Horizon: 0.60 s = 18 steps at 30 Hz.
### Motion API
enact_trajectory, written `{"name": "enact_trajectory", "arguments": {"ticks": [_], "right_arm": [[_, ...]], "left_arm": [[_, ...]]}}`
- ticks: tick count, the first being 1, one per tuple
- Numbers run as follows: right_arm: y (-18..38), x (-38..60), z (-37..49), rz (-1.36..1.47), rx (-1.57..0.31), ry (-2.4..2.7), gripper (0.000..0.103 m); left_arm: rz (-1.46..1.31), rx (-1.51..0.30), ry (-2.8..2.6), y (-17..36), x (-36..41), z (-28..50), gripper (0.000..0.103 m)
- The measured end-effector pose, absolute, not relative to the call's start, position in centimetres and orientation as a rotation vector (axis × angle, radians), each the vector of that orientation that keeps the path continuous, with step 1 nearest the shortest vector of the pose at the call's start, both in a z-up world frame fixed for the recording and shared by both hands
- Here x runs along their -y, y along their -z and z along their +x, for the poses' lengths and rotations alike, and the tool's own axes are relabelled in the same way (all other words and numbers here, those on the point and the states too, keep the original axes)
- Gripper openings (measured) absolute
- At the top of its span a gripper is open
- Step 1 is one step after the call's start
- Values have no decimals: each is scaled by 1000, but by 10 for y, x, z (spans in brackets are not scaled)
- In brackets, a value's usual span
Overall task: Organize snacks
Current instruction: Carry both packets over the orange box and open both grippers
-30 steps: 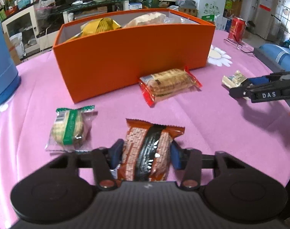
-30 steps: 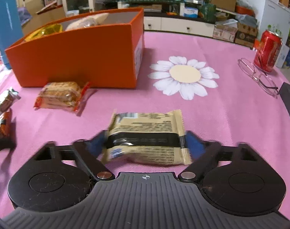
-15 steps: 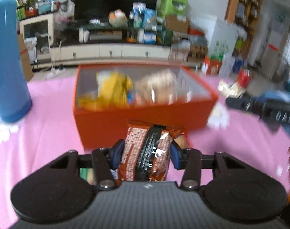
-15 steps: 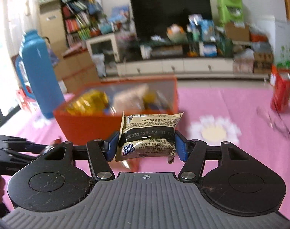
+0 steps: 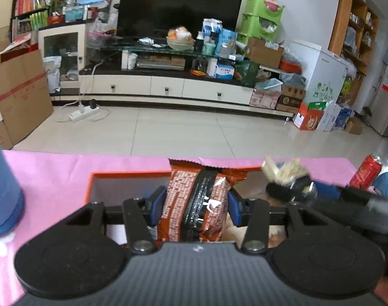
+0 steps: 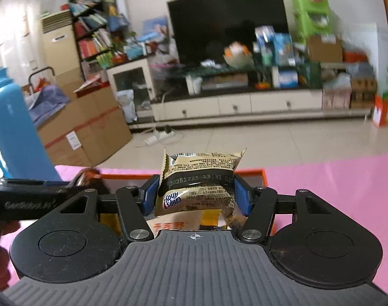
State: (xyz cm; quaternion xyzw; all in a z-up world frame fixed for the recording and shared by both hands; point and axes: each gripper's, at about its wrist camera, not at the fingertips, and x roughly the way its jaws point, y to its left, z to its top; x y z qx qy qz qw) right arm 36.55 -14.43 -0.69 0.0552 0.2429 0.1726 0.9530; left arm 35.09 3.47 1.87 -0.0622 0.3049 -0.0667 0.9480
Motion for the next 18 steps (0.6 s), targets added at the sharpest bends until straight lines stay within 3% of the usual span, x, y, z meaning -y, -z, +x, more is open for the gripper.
{"name": "enact_trajectory", "arguments": {"ticks": [5,7,9,11,13,17,18], "right_arm": [[40,143,381,77,-560,-320,33],[41,136,380,32,-559,-309,33],[42,133,379,10,-557,-305,37],[38,135,375,38,-556,-313,47],[32,140,366,58,-536,-298,78],[14,152,323,76,-475,-311,83],[10,156,311,76,-467,-314,83]], "left_arm": [[-50,-641,134,5,-27,359,54],[-37,-642,125,5,-31,356,63],[-68,-633,118,-1,-39,351,67],[-121,-608,129,-14,-48,341,69],[-139,-571,122,-31,-52,327,71],[-146,-504,101,-57,-55,272,79],[-142,-491,98,-56,-58,255,86]]}}
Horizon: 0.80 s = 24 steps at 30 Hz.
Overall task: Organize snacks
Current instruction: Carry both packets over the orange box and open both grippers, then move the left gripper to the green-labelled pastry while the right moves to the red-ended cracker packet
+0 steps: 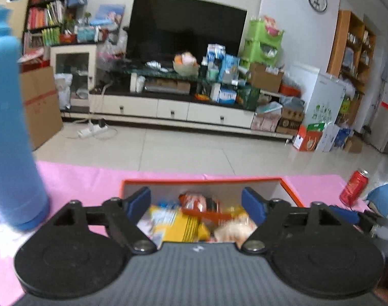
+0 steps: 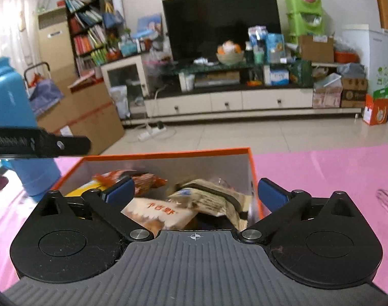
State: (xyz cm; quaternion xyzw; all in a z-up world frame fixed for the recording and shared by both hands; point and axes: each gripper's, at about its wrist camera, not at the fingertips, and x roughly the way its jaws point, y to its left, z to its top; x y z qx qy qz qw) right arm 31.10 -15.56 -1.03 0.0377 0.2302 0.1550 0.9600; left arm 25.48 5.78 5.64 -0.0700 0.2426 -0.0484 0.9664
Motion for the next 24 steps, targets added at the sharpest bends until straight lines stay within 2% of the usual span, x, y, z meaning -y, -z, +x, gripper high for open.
{"name": "enact_trajectory", "arguments": {"ticks": [1,6,11,15,21,24], "right_arm": [[8,159,299,76,-461,-322,83],[23,179,233,118,-503,-343,83],[53,201,203,191,-633,-358,83],[68,213,204,172,-682,-322,83],[65,255,206,251,-650,-227,83],[69,285,209,371,-672,-202,83]], "left_arm": [[-129,-477,86,-53,-60,233,102],[28,-543,-16,-7,-59,156,103],[46,-699,68,39,-35,134,103],[67,-719,117,48,-4,154,102],[7,-767,96,59,34,224,102],[-15,-786,51,64,42,248,95]]}}
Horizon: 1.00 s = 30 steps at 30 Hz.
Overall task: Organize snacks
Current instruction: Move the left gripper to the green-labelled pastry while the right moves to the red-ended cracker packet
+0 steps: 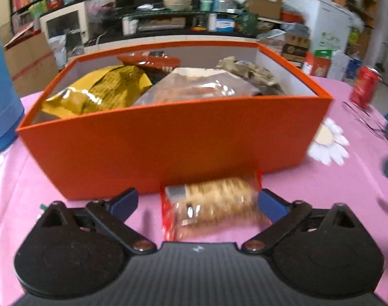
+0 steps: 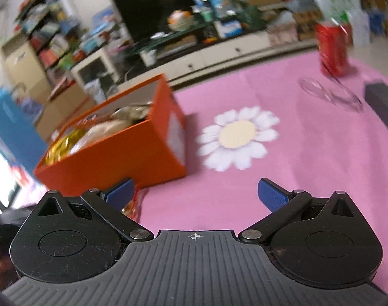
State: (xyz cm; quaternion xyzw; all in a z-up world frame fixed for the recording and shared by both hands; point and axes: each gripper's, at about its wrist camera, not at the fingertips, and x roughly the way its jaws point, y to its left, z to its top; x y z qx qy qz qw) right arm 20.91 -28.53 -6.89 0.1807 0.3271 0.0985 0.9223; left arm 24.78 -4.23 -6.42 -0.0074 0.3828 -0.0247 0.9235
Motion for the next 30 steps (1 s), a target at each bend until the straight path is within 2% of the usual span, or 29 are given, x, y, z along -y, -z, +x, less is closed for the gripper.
{"name": "enact_trajectory", "arguments": {"ticks": [1,2,8,17,21,30], "right_arm": [[70,294,210,409,-680,-197,83],[73,301,211,440,-688,-195,83],[74,332,211,592,-665,-193,83],[80,323,216,538,-725,-200,83],[86,311,216,458,-769,-220,83],[99,247,182,241,-822,-304,83]], "left_arm": [[-36,-792,59,65,45,253,89],[-55,-806,84,66,48,256,88],[65,-819,247,69,92,236,88],[196,-780,522,72,137,178,92],[161,-755,438,60,97,153,94],[-85,-758,149,43,-54,118,96]]}}
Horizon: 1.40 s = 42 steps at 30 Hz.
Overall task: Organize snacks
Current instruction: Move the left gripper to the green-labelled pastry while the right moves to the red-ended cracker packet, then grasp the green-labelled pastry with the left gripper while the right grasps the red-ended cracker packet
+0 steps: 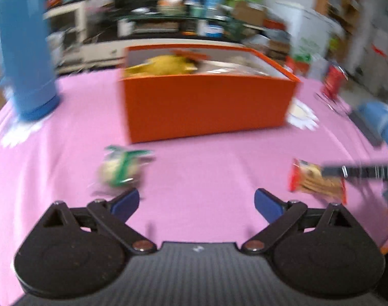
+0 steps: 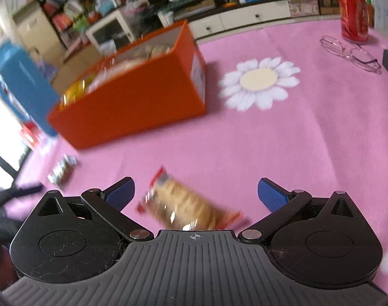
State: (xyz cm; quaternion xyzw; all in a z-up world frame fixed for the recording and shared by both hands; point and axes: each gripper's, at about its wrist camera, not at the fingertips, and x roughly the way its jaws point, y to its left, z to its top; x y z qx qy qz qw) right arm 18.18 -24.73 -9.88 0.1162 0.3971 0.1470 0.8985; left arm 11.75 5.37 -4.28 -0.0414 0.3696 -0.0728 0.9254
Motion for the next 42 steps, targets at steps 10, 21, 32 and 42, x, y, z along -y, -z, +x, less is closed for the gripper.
{"name": "enact_trajectory", "arguments": {"ticks": [10,21,32,42], "right_arm": [[99,233,125,239,-793,-187,83],[104,204,177,289,-846,-257,83],[100,187,189,236,-788,-248,83],[113,153,191,15,-773,-225,83]], "left_arm": [[-170,-756,30,52,-96,118,96],[-180,-732,-25,32,-118,161,96],[-165,-791,-15,60,-115,172,97],[-138,-803,0,71,-108,184,98]]}}
